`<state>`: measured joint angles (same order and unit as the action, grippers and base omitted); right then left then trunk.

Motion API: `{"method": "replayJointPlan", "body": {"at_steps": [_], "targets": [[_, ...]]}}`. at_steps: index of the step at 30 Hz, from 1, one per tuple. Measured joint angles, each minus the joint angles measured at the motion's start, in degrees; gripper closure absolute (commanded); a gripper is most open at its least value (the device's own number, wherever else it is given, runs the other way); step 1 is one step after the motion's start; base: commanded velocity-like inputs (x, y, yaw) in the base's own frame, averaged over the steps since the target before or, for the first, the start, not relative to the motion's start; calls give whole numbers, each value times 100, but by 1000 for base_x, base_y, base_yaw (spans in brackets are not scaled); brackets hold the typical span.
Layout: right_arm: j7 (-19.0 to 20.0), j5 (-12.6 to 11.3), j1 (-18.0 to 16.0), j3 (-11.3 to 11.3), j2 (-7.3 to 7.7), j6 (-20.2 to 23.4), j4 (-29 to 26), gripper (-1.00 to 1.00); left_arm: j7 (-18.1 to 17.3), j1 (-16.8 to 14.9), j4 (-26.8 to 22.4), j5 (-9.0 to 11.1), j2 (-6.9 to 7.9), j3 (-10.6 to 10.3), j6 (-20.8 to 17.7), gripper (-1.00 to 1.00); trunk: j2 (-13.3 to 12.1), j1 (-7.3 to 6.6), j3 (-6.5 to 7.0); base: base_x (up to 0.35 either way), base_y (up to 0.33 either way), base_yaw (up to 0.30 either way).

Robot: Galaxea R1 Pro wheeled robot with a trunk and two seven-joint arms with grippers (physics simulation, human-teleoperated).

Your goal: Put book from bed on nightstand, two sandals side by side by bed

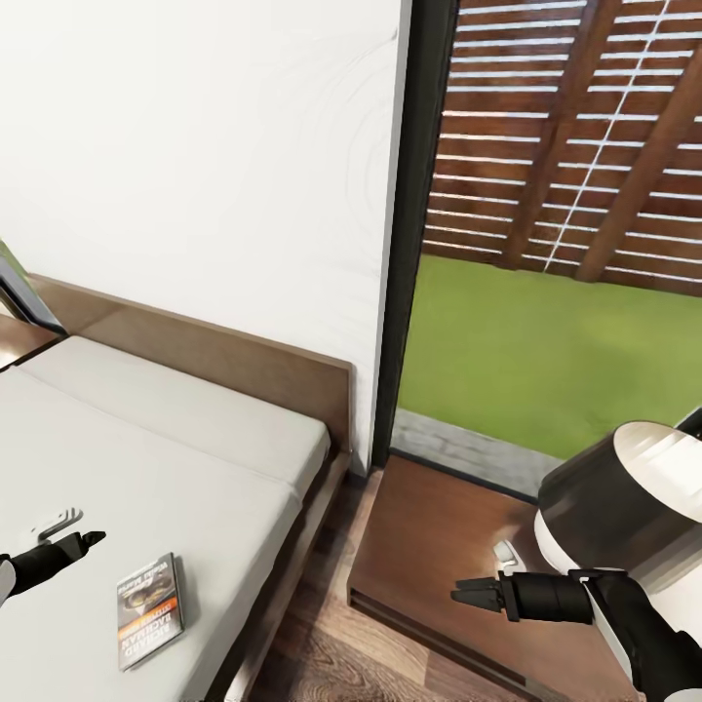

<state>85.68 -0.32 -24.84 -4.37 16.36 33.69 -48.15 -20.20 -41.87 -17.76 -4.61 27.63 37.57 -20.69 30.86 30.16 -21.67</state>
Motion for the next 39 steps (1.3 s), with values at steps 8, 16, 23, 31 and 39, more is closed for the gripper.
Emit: {"method": "replayJointPlan", "body": {"at_steps": [8,16,23,31,39], "targets": [[0,0,0,-2,-1,3,0,-100,0,0,0,0,0,0,-4,-100,0,0,-73,0,0,0],[0,0,0,-5,-1,-1,0,-100,0,0,0,0,0,0,-1,-100,0,0,-146,0,0,0],[-8,0,0,-6,0,-1,0,-100,0,0,0,6,0,0,-3,-100,0,0,-210,0,0,0],[-17,0,0,-14,4,0,0,-100,-6,0,2,11,0,6,-3,-100,0,0,-283,0,0,0],[-17,0,0,-25,3,4,3,-100,-17,2,13,128,-7,249,1,-100,0,0,-357,0,0,0]]}}
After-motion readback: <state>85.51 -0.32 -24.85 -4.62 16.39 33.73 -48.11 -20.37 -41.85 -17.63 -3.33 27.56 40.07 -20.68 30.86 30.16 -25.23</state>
